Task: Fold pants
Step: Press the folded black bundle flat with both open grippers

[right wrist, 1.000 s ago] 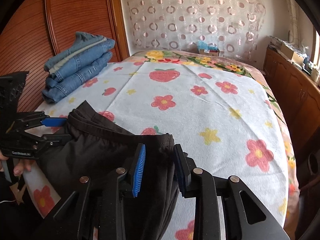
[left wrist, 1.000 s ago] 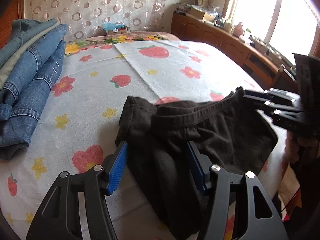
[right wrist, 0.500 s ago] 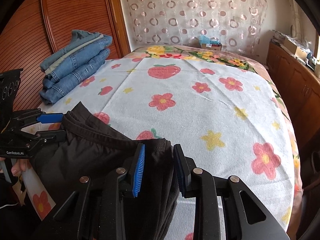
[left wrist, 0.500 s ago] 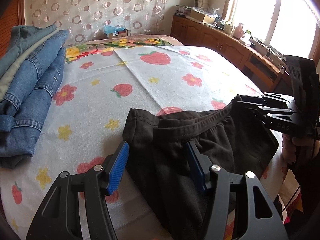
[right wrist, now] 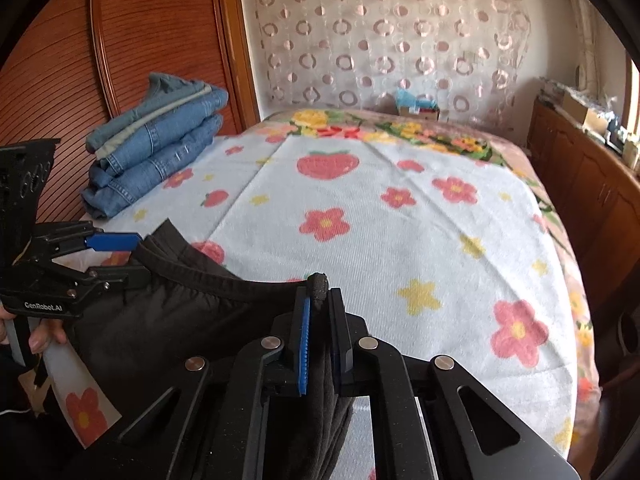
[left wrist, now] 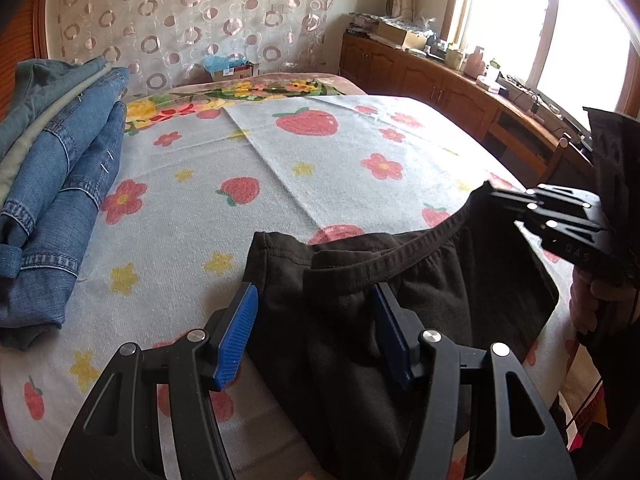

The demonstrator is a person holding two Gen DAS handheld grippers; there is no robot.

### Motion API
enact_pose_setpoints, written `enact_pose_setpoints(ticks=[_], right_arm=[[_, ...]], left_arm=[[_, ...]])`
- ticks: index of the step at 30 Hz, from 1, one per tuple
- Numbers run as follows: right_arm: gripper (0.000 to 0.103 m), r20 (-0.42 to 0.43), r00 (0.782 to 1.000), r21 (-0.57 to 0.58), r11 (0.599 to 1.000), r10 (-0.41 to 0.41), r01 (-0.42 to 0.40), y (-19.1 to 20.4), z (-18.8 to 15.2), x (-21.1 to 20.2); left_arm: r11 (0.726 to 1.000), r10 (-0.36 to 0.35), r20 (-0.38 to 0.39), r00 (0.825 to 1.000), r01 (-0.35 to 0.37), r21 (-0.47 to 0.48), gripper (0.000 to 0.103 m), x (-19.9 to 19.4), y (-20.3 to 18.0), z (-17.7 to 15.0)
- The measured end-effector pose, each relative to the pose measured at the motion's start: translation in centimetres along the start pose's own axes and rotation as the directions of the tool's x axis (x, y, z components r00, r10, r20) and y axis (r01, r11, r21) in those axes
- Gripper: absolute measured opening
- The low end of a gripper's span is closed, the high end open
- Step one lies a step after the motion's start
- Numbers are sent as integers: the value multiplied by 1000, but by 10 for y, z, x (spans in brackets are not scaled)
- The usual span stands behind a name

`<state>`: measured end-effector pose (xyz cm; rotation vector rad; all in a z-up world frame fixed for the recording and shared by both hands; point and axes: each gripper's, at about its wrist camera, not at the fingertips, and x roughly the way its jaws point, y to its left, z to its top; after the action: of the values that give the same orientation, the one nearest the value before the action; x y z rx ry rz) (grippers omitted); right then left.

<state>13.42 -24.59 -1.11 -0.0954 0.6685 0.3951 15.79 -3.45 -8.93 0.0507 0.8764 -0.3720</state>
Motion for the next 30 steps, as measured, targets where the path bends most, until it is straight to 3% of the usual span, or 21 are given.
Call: enact_pose_setpoints(ticks=[4, 13, 30], right_arm=[[8, -9, 1000, 1, 1000, -3, 3, 0, -1, 0], [41, -33, 999, 22, 1000, -15, 15, -6, -6, -12], [42, -125, 992, 54, 998, -27, 34, -17, -14, -7]], left_arm=[[1000, 11, 1, 1000, -11, -16, 60, 0, 3, 2], [1000, 10, -31, 999, -11, -18, 60, 10, 4, -1], [1000, 25, -12, 1000, -25, 1, 64, 13, 3, -3]])
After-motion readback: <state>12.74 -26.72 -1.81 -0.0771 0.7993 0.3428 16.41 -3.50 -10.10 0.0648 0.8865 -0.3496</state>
